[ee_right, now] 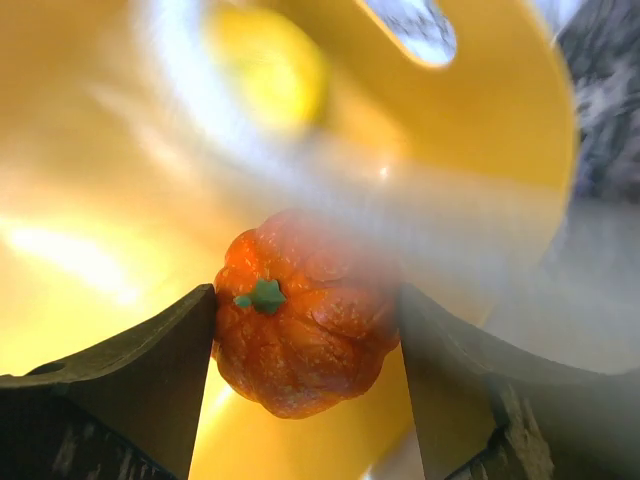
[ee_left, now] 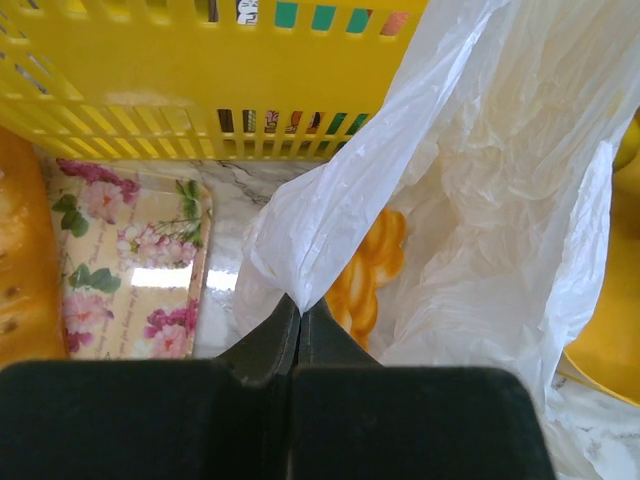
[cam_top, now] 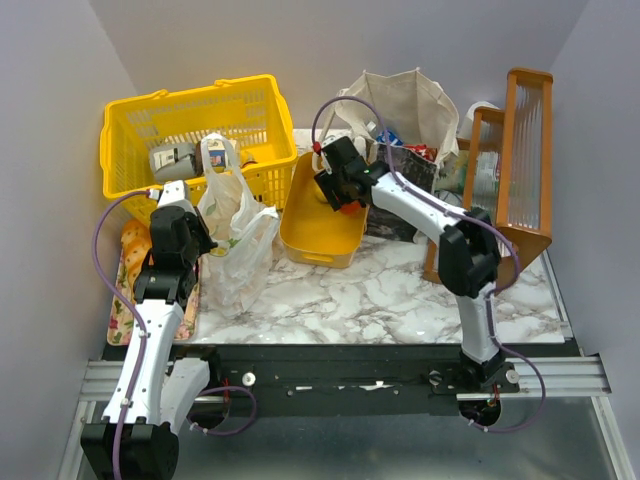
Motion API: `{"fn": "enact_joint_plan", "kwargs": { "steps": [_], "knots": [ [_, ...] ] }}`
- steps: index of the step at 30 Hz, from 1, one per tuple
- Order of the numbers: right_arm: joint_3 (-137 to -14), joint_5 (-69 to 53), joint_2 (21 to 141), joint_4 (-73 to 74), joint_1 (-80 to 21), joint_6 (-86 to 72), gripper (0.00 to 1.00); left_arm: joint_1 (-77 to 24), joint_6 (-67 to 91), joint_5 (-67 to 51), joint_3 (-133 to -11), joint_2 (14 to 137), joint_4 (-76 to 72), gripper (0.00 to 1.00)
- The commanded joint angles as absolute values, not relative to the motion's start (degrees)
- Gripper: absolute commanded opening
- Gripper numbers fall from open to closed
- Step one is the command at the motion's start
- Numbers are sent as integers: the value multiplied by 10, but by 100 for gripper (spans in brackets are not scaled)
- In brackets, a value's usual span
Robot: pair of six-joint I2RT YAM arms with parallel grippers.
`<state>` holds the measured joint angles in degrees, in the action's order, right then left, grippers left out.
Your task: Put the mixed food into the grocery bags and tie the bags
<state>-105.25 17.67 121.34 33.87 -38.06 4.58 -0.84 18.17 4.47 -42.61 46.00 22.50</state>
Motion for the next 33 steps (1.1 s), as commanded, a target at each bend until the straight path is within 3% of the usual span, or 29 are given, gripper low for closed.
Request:
{"fn": "enact_joint_plan", "kwargs": {
  "steps": [1, 7, 13, 22, 33],
  "knots": [
    [-994, 88, 1059, 291, -408, 37, 34, -5, 175, 4, -418, 447, 201, 0],
    [-951, -77, 949, 243, -428, -14, 34, -5, 170, -71, -416, 446, 178, 0],
    [-946, -156, 898, 140, -457, -75, 32, -5, 166, -123, -414, 443, 167, 0],
    [-1151, -150, 1080, 200, -522, -84, 30, -5, 167, -149, -409, 432, 161, 0],
    [-1220, -54, 1184, 286, -560, -69, 30, -5, 169, -161, -408, 429, 156, 0]
  ]
}}
